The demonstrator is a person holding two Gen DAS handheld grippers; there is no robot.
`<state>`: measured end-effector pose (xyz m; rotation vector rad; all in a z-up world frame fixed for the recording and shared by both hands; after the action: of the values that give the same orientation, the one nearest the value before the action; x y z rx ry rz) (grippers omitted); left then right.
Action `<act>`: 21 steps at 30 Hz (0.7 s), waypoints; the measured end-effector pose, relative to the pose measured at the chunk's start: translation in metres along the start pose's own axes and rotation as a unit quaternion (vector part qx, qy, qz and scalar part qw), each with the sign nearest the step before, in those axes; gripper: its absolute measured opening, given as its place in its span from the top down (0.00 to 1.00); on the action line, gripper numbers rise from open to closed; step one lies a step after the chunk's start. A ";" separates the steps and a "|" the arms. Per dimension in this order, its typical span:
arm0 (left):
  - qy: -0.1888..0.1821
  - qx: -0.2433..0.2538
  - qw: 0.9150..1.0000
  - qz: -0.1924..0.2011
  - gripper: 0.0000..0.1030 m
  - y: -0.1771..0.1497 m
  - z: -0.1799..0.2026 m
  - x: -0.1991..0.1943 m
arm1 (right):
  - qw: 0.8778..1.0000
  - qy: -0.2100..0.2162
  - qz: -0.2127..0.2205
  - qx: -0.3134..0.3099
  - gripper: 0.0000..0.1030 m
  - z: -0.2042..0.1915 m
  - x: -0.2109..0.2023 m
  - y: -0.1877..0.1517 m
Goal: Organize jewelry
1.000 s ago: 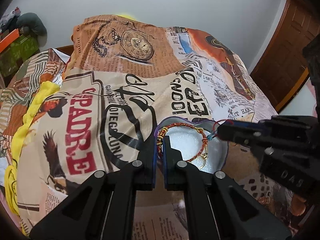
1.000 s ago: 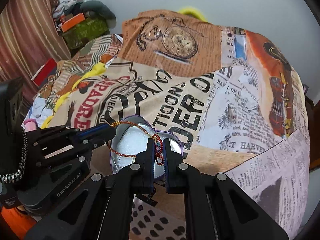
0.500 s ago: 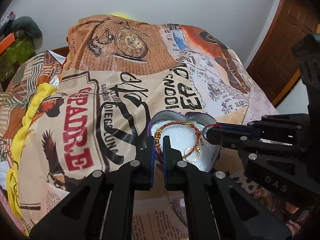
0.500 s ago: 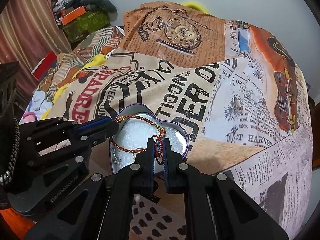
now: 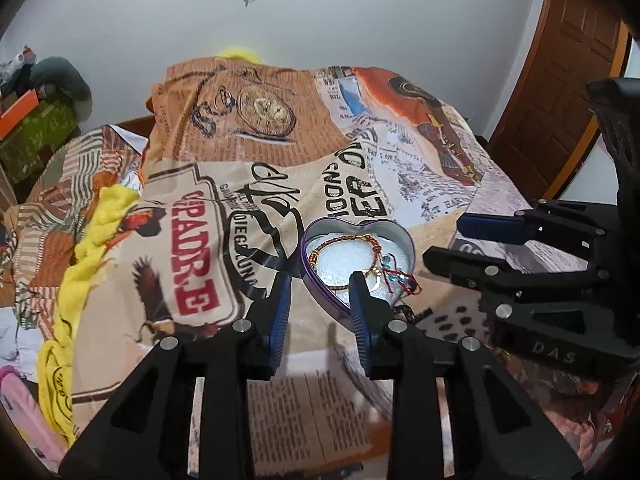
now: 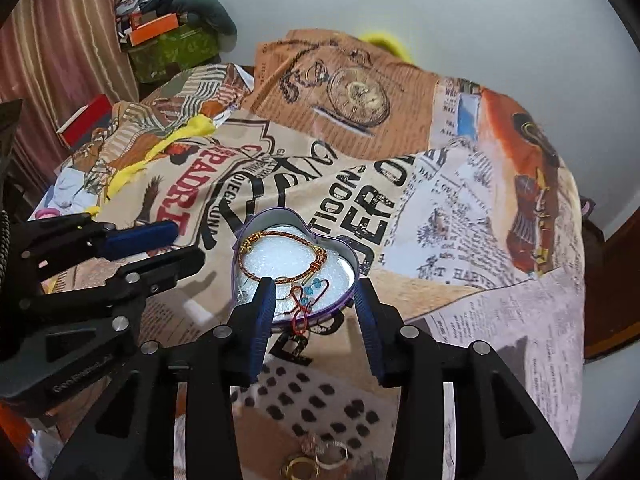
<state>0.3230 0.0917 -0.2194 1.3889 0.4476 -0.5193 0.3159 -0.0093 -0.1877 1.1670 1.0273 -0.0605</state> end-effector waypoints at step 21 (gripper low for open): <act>-0.045 0.051 0.998 -0.005 0.58 -0.022 0.064 -0.056 | 0.998 -0.030 0.048 0.034 0.64 0.033 -0.087 -0.023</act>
<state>0.2647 0.0303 -0.1956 1.4555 0.3601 -0.6176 0.2754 -0.0846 -0.1444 1.2683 0.9213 -0.0549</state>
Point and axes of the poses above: each gripper's, at about its wrist camera, not at the fingertips, and x roughly the way its jaws point, z to its right, y to its top, the point moved 8 cm from there along x, roughly the way its jaws point, and after that the axes turned 13 degrees about z, right-handed, at the moved point
